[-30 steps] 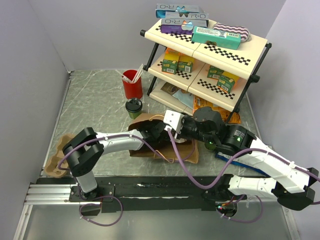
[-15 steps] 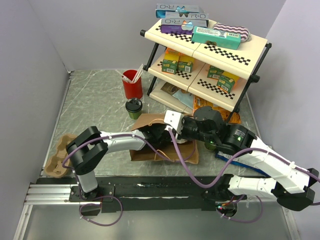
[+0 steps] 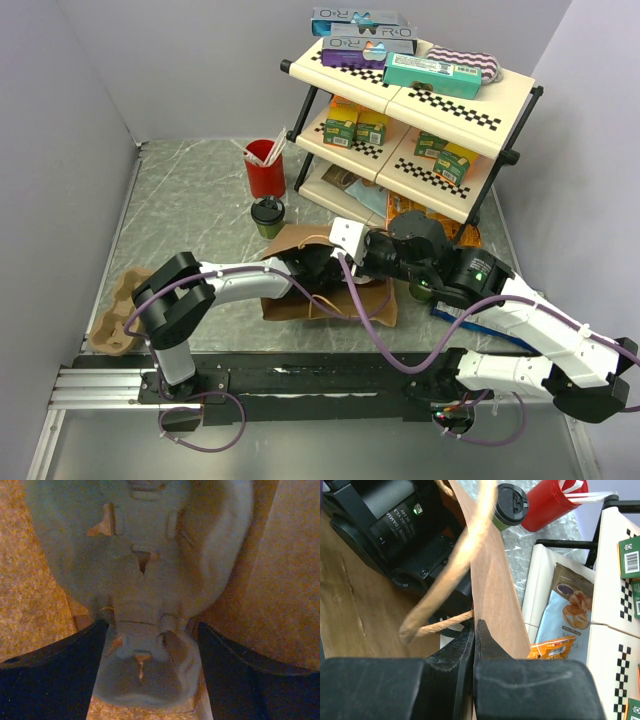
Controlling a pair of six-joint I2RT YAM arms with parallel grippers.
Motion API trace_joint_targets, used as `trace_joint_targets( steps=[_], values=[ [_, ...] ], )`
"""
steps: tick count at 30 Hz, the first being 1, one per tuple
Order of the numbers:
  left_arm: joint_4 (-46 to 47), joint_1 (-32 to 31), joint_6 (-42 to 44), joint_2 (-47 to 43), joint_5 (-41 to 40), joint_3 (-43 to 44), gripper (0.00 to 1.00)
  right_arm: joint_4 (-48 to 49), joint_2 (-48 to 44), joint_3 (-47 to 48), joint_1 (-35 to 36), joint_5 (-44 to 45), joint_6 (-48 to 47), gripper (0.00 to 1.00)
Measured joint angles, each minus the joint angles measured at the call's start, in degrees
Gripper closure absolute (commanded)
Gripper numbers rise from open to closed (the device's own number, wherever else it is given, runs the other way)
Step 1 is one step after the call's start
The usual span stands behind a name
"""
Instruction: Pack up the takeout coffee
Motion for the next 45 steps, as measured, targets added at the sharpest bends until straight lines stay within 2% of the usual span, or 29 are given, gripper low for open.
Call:
trace_joint_targets(
  steps=[1, 2, 16, 36, 45],
  values=[
    [-0.3, 0.0, -0.2, 0.0, 0.0, 0.1, 0.19, 0.0, 0.0, 0.1, -0.1, 0.0, 0.0, 1.00],
    [-0.5, 0.0, -0.3, 0.0, 0.0, 0.2, 0.01, 0.0, 0.0, 0.1, -0.1, 0.0, 0.0, 1.00],
    [-5.6, 0.5, -3.8, 0.0, 2.7, 2.1, 0.01, 0.8, 0.1, 0.2, -1.5, 0.1, 0.9, 1.00],
    [-14.4, 1.8, -8.3, -2.6, 20.8, 5.4, 0.01, 1.9, 1.4, 0.3, -6.1, -0.6, 3.1, 1.00],
    [-14.7, 2.5, -7.7, -5.2, 27.3, 5.9, 0.01, -1.3, 8.6, 7.8, -12.8, -5.9, 4.5, 1.00]
  ],
)
